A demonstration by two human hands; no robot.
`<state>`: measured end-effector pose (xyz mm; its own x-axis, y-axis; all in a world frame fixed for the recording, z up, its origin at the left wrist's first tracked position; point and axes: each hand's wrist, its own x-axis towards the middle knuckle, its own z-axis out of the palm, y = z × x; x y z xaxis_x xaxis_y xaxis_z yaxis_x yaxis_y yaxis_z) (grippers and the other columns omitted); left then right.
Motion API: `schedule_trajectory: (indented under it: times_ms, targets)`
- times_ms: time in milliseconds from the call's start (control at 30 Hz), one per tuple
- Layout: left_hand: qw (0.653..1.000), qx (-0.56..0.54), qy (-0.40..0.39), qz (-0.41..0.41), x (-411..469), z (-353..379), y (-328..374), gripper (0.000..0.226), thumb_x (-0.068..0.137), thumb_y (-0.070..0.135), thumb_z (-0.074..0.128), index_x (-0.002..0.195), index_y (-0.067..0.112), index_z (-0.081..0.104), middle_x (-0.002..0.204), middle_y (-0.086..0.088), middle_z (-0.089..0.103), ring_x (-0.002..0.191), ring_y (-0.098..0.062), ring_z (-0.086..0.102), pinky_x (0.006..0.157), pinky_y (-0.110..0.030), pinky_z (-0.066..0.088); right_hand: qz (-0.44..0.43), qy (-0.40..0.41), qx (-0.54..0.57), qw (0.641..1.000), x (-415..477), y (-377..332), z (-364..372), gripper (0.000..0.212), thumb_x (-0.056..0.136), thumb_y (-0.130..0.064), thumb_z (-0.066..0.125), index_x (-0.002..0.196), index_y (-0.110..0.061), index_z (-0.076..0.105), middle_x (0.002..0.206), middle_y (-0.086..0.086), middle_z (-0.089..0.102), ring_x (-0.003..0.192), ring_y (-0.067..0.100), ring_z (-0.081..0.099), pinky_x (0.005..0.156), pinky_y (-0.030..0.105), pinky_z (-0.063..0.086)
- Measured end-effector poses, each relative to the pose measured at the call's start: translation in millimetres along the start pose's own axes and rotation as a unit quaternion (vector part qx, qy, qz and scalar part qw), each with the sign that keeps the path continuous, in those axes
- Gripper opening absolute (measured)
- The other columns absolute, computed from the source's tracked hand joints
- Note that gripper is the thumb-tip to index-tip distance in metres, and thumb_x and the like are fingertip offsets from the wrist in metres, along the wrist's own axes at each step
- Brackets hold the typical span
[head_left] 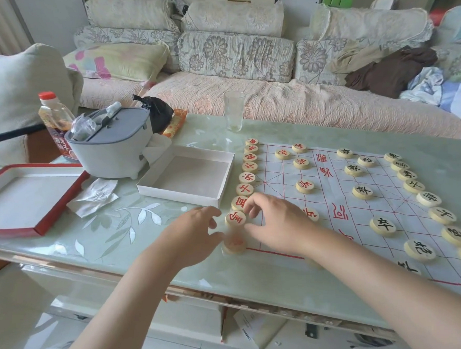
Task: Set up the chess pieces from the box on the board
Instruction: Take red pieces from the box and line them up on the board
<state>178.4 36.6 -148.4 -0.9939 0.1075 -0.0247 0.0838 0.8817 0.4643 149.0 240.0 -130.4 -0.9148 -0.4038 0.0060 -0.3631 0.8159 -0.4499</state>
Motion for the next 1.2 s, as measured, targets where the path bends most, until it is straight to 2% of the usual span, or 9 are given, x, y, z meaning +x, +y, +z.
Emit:
schedule_trajectory:
  times_ms: [100, 233, 300, 400, 567, 667, 767, 867, 1200]
  targets:
    - [1.000, -0.005, 0.005, -0.008, 9, 2, 2, 0.040, 0.093, 0.031, 0.054, 0.132, 0.029, 0.050, 0.118, 0.012, 0.057, 0.091, -0.011, 0.053, 0.086, -0.027, 0.045, 0.018, 0.002, -0.028, 0.999, 14, 7, -3, 0.023, 0.087, -0.037, 0.064, 0.109, -0.035, 0.056, 0.102, -0.015, 0.060, 0.095, 0.011, 0.057, 0.077, 0.029, 0.043]
    - [1.000, 0.003, 0.017, -0.007, 20, 6, 7, 0.038, 0.094, 0.025, 0.051, 0.131, 0.035, 0.053, 0.129, 0.013, 0.057, 0.111, -0.014, 0.056, 0.090, -0.028, 0.045, 0.040, -0.002, -0.021, 0.999, 20, 13, 6, 0.033, 0.081, -0.057, 0.070, 0.108, -0.039, 0.060, 0.099, -0.018, 0.064, 0.091, 0.008, 0.060, 0.073, 0.028, 0.043]
    - [0.999, 0.014, 0.031, -0.009, 24, 8, 10, 0.039, 0.094, 0.025, 0.052, 0.130, 0.039, 0.054, 0.129, 0.012, 0.058, 0.115, -0.015, 0.055, 0.083, -0.026, 0.043, 0.039, 0.007, -0.003, 0.999, 20, 14, 8, 0.036, 0.078, -0.062, 0.072, 0.105, -0.039, 0.064, 0.098, -0.018, 0.066, 0.090, 0.008, 0.061, 0.075, 0.028, 0.046]
    - [0.999, 0.014, 0.039, 0.001, 27, 11, 11, 0.037, 0.090, 0.029, 0.060, 0.124, 0.041, 0.058, 0.118, 0.013, 0.062, 0.105, -0.013, 0.057, 0.073, -0.024, 0.038, 0.028, 0.010, 0.015, 0.999, 20, 13, 12, 0.032, 0.080, -0.057, 0.073, 0.106, -0.039, 0.068, 0.101, -0.016, 0.068, 0.094, 0.010, 0.062, 0.084, 0.033, 0.050]
    - [0.999, -0.025, 0.033, 0.019, 34, 17, 6, 0.037, 0.081, 0.029, 0.072, 0.116, 0.035, 0.064, 0.108, 0.014, 0.062, 0.076, -0.006, 0.050, 0.074, -0.022, 0.044, 0.025, 0.007, 0.025, 0.999, 24, 16, 15, 0.022, 0.085, -0.041, 0.068, 0.107, -0.038, 0.069, 0.105, -0.016, 0.069, 0.100, 0.012, 0.062, 0.088, 0.037, 0.052]
    - [0.999, -0.042, 0.021, 0.027, 36, 17, 4, 0.036, 0.081, 0.028, 0.074, 0.116, 0.032, 0.065, 0.104, 0.014, 0.060, 0.069, -0.001, 0.052, 0.067, -0.013, 0.040, 0.023, 0.010, 0.026, 0.999, 24, 15, 16, 0.024, 0.083, -0.038, 0.065, 0.107, -0.039, 0.068, 0.106, -0.016, 0.068, 0.101, 0.012, 0.062, 0.088, 0.036, 0.052]
    - [0.998, -0.047, -0.002, 0.031, 36, 13, 2, 0.034, 0.084, 0.022, 0.071, 0.117, 0.029, 0.066, 0.103, 0.011, 0.059, 0.073, -0.006, 0.055, 0.064, -0.007, 0.036, 0.016, 0.016, 0.022, 0.999, 24, 14, 18, 0.025, 0.084, -0.041, 0.067, 0.109, -0.038, 0.067, 0.108, -0.016, 0.068, 0.102, 0.013, 0.062, 0.086, 0.034, 0.051]
    - [0.998, -0.054, -0.007, 0.027, 36, 10, 1, 0.036, 0.085, 0.017, 0.068, 0.118, 0.029, 0.065, 0.103, 0.011, 0.061, 0.077, -0.008, 0.056, 0.073, -0.016, 0.041, 0.018, 0.010, 0.009, 1.000, 23, 13, 18, 0.025, 0.088, -0.039, 0.065, 0.113, -0.037, 0.066, 0.115, -0.015, 0.067, 0.105, 0.014, 0.061, 0.084, 0.032, 0.049]
    - [0.999, -0.044, 0.007, 0.022, 37, 13, 2, 0.032, 0.084, 0.023, 0.071, 0.116, 0.026, 0.067, 0.098, 0.010, 0.059, 0.079, -0.011, 0.056, 0.076, -0.021, 0.043, 0.021, 0.004, 0.008, 1.000, 20, 11, 19, 0.031, 0.090, -0.026, 0.059, 0.118, -0.037, 0.065, 0.123, -0.013, 0.065, 0.115, 0.017, 0.059, 0.096, 0.034, 0.048]
